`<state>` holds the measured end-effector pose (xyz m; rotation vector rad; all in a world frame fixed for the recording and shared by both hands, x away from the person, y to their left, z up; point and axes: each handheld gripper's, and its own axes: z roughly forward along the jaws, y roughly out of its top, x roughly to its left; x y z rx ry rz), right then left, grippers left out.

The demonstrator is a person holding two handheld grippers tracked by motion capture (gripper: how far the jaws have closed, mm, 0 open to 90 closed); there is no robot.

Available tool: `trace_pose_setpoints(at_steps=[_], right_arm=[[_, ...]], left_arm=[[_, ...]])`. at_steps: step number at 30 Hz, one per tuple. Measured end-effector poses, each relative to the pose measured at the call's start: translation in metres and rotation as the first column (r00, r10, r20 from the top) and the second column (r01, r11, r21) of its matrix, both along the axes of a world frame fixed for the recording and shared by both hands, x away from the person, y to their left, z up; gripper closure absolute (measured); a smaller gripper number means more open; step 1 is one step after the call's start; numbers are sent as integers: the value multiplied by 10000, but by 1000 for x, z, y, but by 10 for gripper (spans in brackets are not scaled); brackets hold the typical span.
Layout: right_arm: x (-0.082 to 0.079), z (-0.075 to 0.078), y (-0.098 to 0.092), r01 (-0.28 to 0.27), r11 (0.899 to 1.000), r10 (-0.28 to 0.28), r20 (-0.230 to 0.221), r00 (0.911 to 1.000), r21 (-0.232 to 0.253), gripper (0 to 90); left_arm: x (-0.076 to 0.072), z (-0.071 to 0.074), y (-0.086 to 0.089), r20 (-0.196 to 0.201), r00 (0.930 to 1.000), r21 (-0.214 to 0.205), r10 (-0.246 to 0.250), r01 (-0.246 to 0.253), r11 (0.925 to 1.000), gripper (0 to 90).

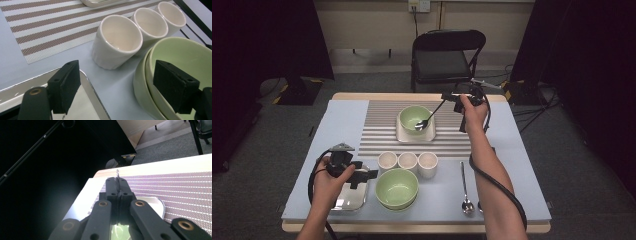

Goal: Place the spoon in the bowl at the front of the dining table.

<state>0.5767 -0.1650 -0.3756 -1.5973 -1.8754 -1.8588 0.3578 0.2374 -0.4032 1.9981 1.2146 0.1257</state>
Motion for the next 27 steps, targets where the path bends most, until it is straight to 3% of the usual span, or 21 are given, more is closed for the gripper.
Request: trace_pose_setpoints(at_steps=[20,23,27], right_arm=[[3,-12,3,511,9986,-511,6,9987,141,897],[3,-13,5,596,9981,-596,25,9982,-165,897],[1,-15,5,577,9983,-577,-32,9983,-76,897]], left_arm=[[-1,1,-1,16,10000,-107,-49,50,9999,217],[-1,1,0,12,10000,-136,-36,37,9999,218],[-2,2,1,108,9999,-161,3,-1,9999,218]])
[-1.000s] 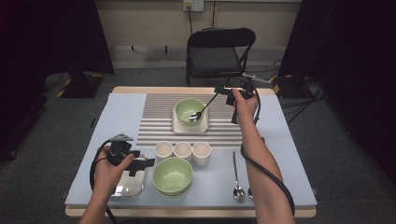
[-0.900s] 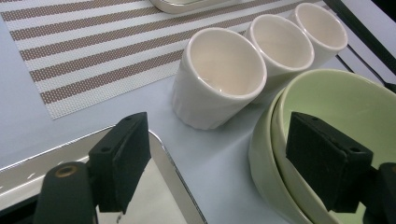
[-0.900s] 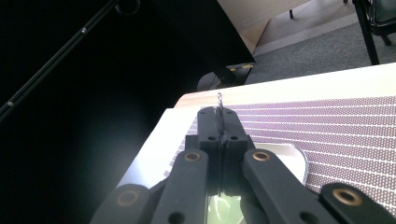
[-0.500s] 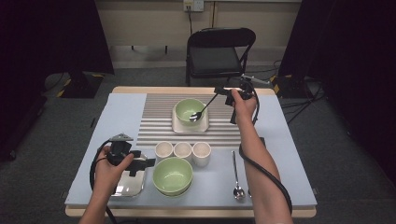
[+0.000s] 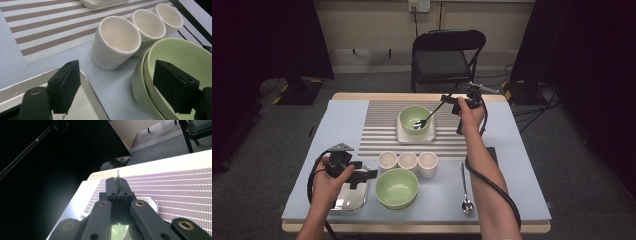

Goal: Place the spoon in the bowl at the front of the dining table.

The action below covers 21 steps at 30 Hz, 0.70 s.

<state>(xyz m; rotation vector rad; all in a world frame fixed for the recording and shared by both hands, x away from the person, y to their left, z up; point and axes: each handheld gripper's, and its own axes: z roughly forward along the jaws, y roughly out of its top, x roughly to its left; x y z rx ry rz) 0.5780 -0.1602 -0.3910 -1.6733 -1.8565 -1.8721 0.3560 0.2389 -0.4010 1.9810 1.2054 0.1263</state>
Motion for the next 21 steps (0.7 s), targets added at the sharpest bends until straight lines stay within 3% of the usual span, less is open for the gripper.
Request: trace_pose_setpoints(at_steps=[21], right_arm=[[-13,-5,-4,17,10000,-17,-100,9999,61,894]], left_arm=[[-2,2,-1,86,9999,75,-61,60,10000,218]])
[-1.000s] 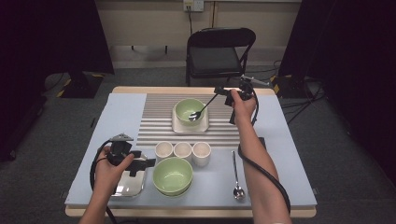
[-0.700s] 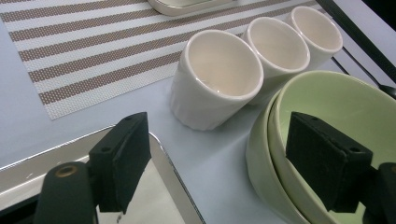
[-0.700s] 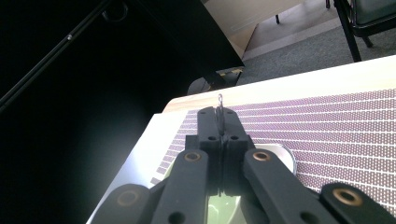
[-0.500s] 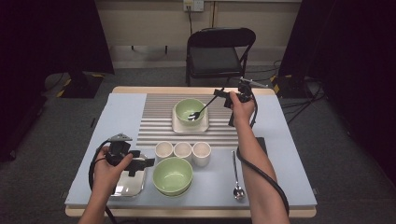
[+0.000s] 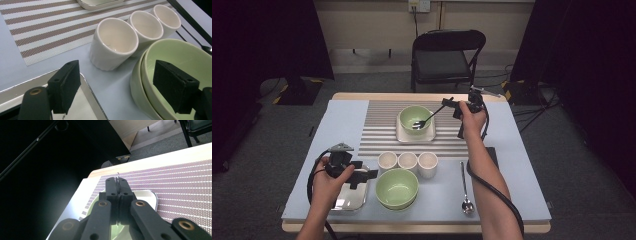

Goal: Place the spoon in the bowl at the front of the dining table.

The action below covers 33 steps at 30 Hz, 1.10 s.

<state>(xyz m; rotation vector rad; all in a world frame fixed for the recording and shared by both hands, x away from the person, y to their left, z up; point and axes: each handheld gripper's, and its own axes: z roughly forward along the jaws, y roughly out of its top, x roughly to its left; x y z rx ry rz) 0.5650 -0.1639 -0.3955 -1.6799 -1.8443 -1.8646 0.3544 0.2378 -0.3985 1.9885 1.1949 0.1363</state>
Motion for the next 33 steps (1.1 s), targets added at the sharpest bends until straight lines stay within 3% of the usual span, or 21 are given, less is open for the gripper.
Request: trace_pose_setpoints(at_steps=[33], right_arm=[[-8,-5,-1,59,10000,-59,-89,9999,-3,893]], left_arm=[[-2,1,-2,85,9999,71,-75,75,9999,217]])
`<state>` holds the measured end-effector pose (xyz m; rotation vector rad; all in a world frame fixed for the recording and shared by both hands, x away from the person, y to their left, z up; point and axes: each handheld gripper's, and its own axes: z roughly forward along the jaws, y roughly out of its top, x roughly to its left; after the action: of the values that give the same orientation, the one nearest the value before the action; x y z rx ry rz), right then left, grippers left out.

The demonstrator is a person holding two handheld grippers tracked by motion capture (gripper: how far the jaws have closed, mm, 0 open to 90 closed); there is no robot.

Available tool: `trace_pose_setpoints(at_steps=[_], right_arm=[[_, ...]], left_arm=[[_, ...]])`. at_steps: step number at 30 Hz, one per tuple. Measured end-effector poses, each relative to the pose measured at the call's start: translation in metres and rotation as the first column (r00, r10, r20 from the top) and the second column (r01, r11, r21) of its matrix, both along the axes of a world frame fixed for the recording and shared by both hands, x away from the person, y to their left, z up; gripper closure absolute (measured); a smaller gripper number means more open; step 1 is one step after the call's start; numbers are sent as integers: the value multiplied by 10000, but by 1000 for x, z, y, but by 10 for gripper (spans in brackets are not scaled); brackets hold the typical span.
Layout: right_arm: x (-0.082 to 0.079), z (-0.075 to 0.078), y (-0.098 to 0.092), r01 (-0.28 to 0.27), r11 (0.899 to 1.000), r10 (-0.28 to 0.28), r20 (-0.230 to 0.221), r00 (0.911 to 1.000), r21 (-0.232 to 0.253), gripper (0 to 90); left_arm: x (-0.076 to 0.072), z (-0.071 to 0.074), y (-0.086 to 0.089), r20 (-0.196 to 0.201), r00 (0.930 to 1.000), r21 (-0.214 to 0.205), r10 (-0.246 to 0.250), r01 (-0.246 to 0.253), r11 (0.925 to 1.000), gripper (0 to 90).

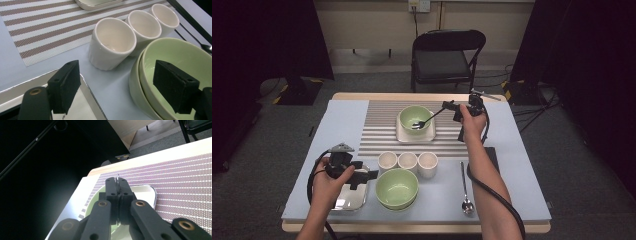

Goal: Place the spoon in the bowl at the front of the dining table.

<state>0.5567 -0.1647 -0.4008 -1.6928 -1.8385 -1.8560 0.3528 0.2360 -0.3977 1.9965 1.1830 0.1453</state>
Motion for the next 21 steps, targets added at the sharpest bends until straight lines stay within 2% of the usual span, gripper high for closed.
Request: trace_pose_setpoints(at_steps=[21], right_arm=[[0,-7,4,7,10000,-8,-88,10000,-5,892]], left_arm=[[0,0,0,-14,10000,-62,-9,9,10000,217]])
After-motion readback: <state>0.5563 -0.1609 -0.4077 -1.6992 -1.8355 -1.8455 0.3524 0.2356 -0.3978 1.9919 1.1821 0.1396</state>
